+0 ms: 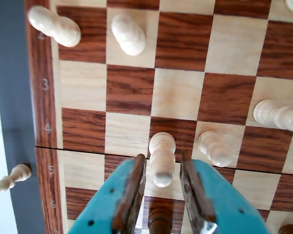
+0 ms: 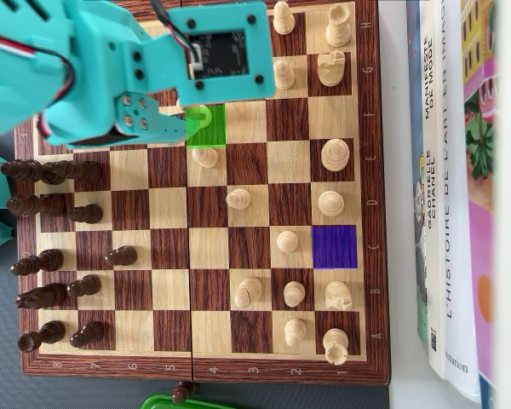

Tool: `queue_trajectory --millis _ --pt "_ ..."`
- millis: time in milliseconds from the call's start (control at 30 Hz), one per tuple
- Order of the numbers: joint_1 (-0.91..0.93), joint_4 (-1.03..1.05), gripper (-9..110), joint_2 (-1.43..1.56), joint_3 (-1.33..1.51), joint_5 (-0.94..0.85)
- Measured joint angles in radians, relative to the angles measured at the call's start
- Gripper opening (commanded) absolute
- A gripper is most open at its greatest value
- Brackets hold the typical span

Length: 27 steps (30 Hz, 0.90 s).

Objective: Play chess

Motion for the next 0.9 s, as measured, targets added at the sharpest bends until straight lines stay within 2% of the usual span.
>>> queue_trajectory --millis 333,500,900 --pt "0.037 0.003 12 0.143 0.0 0.0" --pt "0.094 0.077 12 0.245 0.0 -0.005" --pt "0.293 0.158 12 0.471 0.037 -0.156"
